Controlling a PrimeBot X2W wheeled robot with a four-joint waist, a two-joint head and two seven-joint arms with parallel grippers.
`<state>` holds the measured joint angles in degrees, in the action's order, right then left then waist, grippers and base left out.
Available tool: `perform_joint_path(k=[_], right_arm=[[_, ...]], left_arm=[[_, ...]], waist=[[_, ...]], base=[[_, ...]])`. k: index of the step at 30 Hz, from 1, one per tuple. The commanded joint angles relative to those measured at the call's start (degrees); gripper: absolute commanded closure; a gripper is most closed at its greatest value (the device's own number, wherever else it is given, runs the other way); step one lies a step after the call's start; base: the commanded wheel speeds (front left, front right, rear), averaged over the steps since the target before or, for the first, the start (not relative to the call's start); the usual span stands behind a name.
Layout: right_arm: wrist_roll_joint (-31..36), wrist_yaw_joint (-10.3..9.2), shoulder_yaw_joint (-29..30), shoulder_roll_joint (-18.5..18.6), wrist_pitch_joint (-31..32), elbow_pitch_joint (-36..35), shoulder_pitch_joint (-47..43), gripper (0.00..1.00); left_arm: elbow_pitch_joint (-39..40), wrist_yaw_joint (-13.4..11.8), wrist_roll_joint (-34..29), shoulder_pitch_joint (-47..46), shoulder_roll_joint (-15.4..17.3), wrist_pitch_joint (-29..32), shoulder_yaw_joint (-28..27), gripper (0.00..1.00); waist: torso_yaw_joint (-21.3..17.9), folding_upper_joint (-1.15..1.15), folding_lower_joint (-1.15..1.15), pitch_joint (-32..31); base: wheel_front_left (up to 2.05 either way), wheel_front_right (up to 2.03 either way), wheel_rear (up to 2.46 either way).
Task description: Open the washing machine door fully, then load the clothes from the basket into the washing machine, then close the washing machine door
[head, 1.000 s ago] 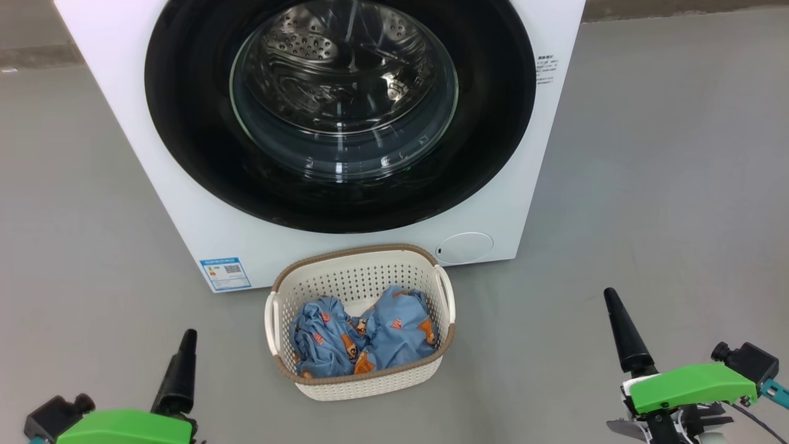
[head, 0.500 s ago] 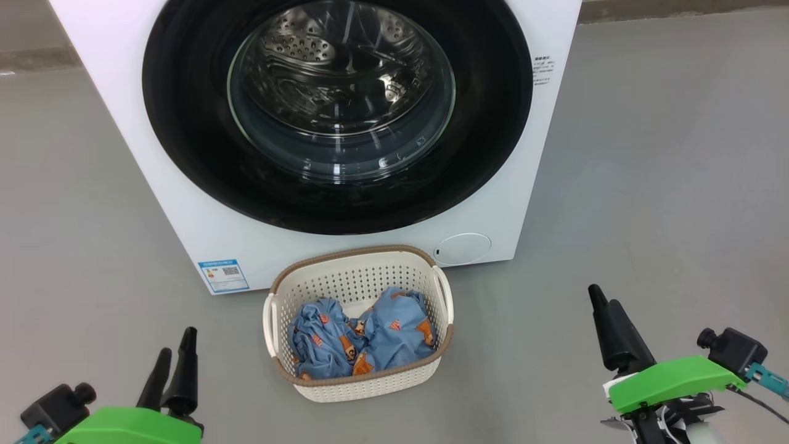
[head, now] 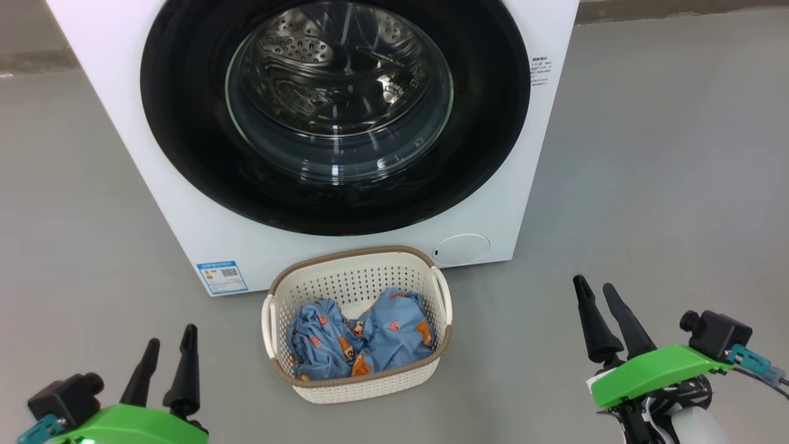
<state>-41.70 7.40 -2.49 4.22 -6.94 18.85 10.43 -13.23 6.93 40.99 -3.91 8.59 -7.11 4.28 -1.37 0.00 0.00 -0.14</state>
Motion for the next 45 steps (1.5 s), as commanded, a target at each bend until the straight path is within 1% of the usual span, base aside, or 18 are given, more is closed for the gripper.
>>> perform_joint_path(k=[1,10,27,42,45], right_arm=[[2.1,0.06,-1.1,0.6,-1.0,-1.3,2.9,0.0],[9.7,0.07,-1.1,0.2,-1.7,-0.5,3.6,0.0],[23.7,0.08,-0.2,-0.3,-3.1,0.4,4.2,0.0],[35.4,0.09,1.1,-0.7,-3.9,0.2,4.7,0.0],[36.7,0.09,1.3,-0.8,-3.9,0.1,4.8,0.0]], left_arm=[[1.8,0.4,-1.8,-3.3,1.6,-0.7,-1.1,0.0],[1.0,0.3,-10.2,-3.1,2.5,-2.3,-1.2,0.0],[-0.8,-1.1,-23.6,-2.5,2.5,-5.1,-2.9,0.0],[-3.3,-2.9,-33.9,-2.7,3.1,-7.6,-4.5,0.0],[-3.9,-3.3,-34.6,-2.7,2.9,-7.9,-4.9,0.0]], waist=[[0.0,0.0,0.0,0.0],[-0.3,0.0,0.0,-0.3],[-0.7,0.0,0.0,-1.3],[-0.8,0.0,0.0,-1.5],[-0.8,0.0,0.0,-1.4]], base=[[0.0,0.0,0.0],[0.0,0.0,0.0],[0.0,0.0,0.0],[0.0,0.0,0.0],[0.0,0.0,0.0]])
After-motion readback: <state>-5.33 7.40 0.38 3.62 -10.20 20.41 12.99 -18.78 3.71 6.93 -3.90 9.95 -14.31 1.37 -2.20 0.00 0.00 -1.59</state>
